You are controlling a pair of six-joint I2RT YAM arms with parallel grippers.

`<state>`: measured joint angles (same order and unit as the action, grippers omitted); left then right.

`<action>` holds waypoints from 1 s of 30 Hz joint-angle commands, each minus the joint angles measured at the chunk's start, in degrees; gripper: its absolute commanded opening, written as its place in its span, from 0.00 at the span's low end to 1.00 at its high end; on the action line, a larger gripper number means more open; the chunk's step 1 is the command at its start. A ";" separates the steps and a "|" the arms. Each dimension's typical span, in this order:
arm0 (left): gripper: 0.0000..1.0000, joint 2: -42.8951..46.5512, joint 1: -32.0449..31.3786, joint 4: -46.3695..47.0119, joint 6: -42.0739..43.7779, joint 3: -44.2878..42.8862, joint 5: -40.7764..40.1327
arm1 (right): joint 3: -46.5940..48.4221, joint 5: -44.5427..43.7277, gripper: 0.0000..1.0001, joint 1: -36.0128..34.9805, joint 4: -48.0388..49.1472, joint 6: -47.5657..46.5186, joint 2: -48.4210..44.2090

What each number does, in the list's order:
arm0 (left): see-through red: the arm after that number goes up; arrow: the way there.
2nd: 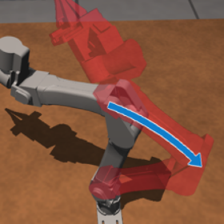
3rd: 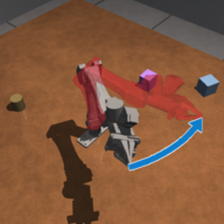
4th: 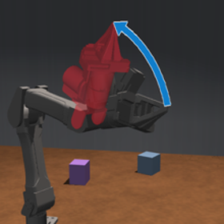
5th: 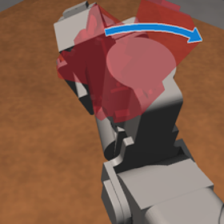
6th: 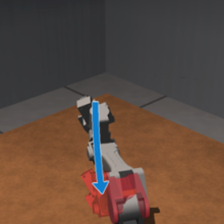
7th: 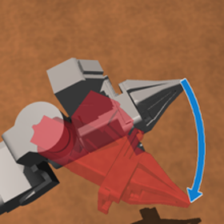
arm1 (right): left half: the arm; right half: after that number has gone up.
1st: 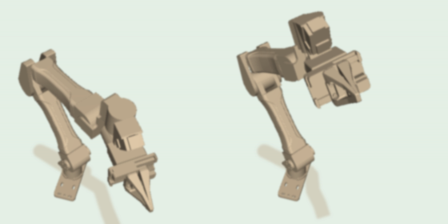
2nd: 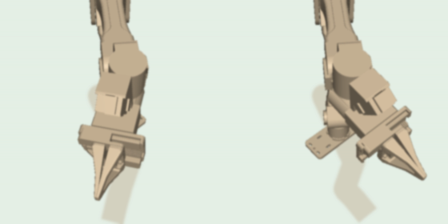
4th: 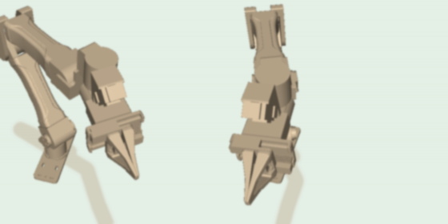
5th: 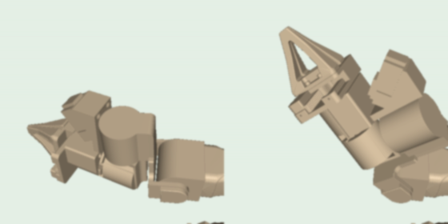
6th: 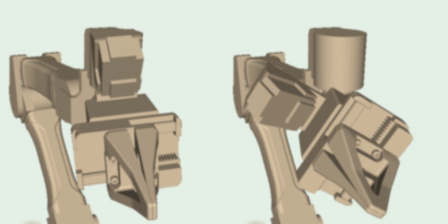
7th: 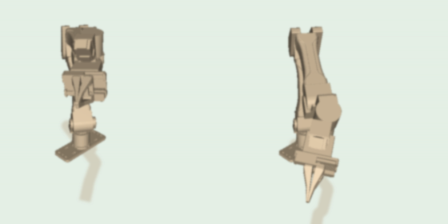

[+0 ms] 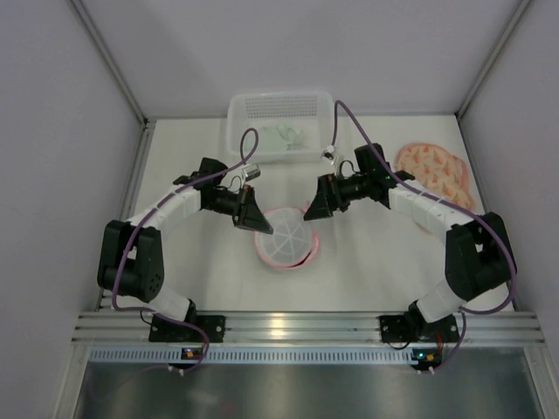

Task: Place the bra in the laundry bag and zip it closed
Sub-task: Close the laundry bag at the center of the board.

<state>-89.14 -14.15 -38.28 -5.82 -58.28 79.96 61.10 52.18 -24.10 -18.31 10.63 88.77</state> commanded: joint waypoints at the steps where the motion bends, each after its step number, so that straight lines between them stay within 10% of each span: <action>1: 0.00 1.69 0.53 -0.74 2.66 0.54 2.57 | 1.83 3.36 0.99 0.63 7.05 0.53 2.53; 7: 0.00 1.87 0.71 -0.74 2.66 1.24 2.65 | 2.27 8.81 0.99 0.45 9.42 0.88 5.80; 20: 0.00 -2.52 1.67 -0.92 3.01 -1.57 -0.77 | -1.51 13.47 0.43 -2.27 7.94 -0.61 4.13; 30: 0.02 -2.09 1.50 -1.36 4.60 -1.92 8.26 | -1.07 12.24 0.70 -2.45 6.35 -1.76 6.06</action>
<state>-92.12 -13.04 -39.62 -3.84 -58.35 81.21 59.22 63.11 -25.65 -12.56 10.92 94.56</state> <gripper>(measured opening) 0.043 0.681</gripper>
